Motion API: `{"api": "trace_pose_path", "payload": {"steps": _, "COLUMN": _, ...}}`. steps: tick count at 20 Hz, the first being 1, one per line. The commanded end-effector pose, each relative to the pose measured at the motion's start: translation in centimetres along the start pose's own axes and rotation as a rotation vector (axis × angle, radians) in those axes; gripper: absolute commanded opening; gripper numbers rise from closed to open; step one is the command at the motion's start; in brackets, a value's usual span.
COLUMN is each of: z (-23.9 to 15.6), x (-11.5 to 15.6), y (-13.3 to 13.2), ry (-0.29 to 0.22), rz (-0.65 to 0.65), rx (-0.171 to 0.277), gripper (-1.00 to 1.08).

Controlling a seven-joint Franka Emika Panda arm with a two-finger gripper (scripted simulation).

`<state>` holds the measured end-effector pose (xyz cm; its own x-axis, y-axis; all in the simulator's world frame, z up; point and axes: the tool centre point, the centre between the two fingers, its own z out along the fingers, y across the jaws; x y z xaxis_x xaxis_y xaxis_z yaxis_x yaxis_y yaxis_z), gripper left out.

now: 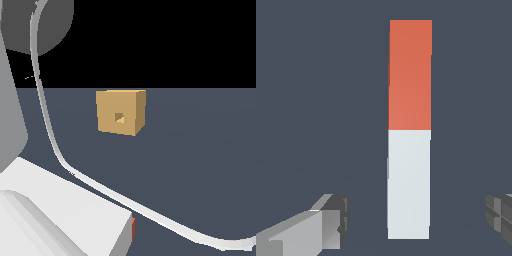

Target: Insert the peg into the horizontal hole in a box.

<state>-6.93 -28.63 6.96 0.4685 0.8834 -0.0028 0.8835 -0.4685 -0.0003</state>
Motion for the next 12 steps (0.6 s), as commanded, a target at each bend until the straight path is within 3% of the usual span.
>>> {"api": "trace_pose_path", "payload": {"steps": 1, "z": 0.3, "x": -0.5, "y": 0.0, "ry": 0.002, "rz": 0.01, "rx": -0.001, "gripper": 1.0}}
{"api": "trace_pose_path", "payload": {"steps": 12, "z": 2.9, "x": -0.5, "y": -0.1, "ry": 0.002, "rz": 0.01, "rx": 0.0, "gripper": 1.0}}
